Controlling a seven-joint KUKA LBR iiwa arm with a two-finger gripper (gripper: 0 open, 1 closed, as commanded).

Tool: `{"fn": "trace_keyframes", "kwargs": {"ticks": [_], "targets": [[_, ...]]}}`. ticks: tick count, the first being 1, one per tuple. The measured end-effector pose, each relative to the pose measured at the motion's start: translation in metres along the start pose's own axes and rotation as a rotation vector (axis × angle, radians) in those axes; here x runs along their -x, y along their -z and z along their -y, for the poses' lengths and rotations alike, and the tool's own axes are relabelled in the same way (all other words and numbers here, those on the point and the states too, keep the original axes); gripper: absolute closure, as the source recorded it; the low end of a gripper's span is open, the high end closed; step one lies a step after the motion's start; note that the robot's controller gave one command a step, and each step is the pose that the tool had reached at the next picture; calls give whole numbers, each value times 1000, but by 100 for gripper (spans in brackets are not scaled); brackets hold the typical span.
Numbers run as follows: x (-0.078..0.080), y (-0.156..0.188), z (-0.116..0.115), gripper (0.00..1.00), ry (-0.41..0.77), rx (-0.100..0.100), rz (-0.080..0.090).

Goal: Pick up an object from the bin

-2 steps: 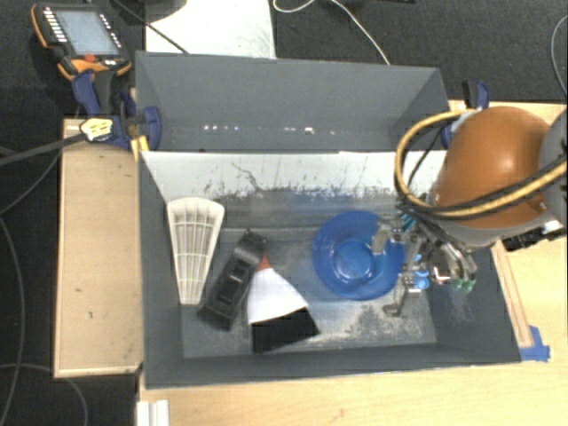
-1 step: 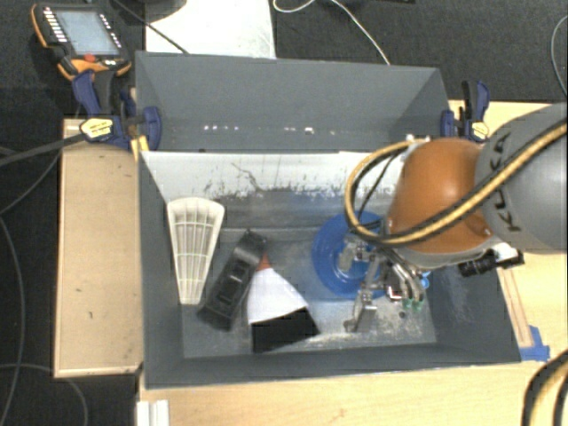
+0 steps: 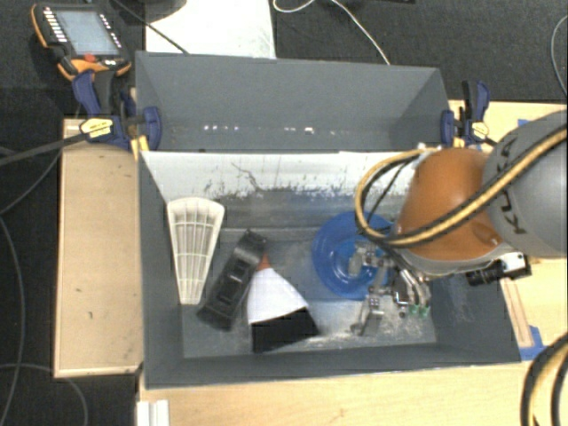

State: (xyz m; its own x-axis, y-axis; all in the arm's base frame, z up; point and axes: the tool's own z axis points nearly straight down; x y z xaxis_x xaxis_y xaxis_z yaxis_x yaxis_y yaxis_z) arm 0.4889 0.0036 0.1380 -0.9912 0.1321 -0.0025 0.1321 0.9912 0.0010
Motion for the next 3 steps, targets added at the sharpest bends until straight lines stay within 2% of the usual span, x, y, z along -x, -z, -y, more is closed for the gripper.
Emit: {"fn": "trace_keyframes", "kwargs": {"ticks": [1, 2, 3], "targets": [[23, -67, -18, 100, 413, 2, -2], [23, -67, -18, 100, 412, 2, -2], [24, 27, -14, 100, 430, 2, -6]]}}
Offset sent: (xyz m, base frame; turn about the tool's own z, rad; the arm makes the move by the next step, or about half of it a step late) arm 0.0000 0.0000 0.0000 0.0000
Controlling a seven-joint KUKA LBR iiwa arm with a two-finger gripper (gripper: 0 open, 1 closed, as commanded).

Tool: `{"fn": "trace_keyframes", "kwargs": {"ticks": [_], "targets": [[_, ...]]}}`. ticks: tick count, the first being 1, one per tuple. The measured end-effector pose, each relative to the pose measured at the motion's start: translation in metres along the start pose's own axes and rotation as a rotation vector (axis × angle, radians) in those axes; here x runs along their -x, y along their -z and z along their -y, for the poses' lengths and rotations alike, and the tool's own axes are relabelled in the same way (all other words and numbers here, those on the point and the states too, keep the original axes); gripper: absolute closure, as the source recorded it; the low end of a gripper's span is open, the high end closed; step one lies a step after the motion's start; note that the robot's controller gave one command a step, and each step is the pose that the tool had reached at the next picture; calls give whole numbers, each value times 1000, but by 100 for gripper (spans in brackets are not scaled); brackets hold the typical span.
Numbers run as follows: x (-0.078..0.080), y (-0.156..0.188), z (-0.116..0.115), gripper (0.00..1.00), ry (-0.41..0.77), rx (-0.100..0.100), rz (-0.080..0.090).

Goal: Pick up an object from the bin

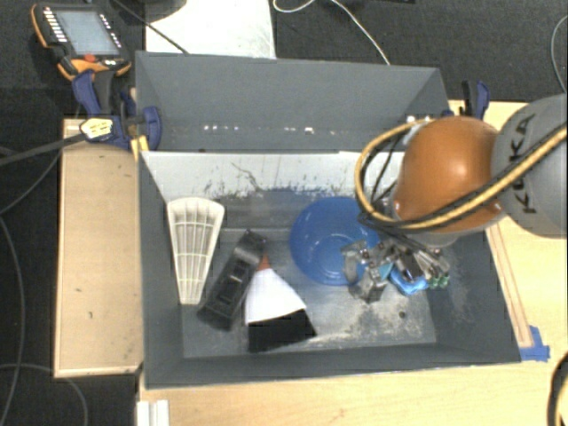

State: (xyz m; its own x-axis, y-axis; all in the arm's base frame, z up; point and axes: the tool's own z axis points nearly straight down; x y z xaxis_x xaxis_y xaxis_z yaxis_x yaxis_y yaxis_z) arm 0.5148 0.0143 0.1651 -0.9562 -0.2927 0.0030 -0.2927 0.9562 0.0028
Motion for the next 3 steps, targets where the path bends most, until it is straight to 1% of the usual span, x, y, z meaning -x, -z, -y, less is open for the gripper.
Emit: {"fn": "trace_keyframes", "kwargs": {"ticks": [1, 2, 3], "targets": [[7, -32, 15, 100, -39, -1, 9], [0, -7, 10, 100, -35, 1, 1], [18, 39, 8, 100, -41, -3, 16]]}}
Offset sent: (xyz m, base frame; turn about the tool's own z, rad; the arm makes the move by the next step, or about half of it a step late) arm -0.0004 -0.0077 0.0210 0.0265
